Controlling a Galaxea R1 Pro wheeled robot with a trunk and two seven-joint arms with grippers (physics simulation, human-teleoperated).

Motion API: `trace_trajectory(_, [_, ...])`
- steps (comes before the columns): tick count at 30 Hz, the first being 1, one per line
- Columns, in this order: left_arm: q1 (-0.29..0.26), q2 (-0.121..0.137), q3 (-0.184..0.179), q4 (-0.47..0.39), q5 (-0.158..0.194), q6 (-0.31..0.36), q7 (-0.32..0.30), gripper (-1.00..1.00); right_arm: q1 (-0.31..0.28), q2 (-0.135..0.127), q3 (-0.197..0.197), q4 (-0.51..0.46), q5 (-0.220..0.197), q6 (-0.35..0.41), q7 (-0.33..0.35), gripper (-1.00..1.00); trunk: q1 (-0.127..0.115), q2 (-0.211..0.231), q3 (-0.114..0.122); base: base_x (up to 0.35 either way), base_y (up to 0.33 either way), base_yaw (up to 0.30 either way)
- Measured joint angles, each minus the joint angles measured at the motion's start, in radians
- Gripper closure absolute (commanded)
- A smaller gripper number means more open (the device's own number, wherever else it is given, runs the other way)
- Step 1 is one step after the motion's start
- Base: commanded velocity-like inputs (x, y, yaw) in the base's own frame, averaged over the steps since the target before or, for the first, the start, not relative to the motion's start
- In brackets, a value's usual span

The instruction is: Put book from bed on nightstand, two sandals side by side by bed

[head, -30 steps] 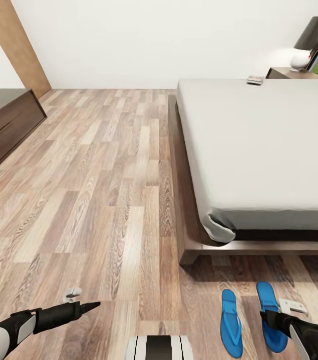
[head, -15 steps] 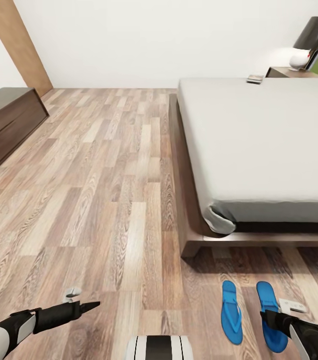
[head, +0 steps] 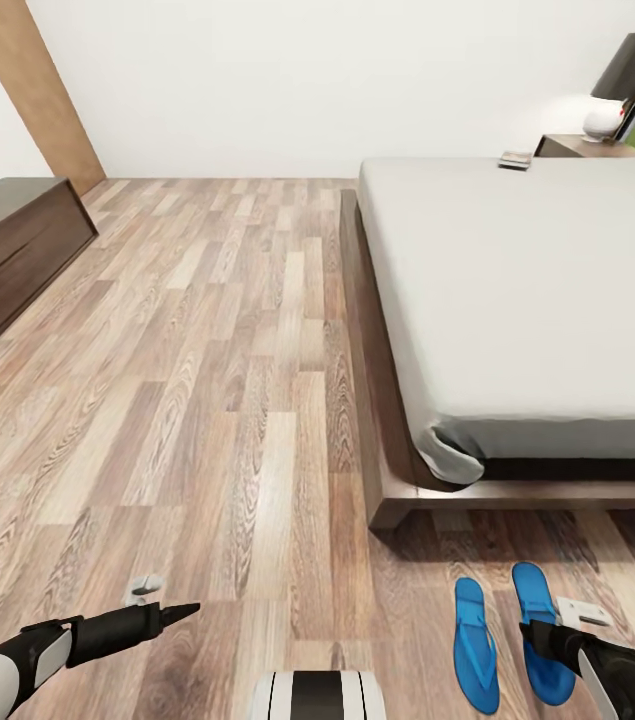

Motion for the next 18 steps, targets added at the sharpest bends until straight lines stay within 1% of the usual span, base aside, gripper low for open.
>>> trace_trajectory(5, [0.000,0.000,0.000,0.000,0.000,0.001,-0.004,-1.00,0.000,0.000,0.000,0.000,0.000,0.000,0.000,1.00,0.000,0.000,0.000,0.008,0.000,0.000])
trace_trajectory(18, [0.000,0.000,-0.001,0.000,0.000,0.000,-0.002,-1.00,0.000,0.000,0.000,0.000,0.000,0.000,0.000,1.00,0.006,-0.003,-0.050,0.000,0.000,0.000])
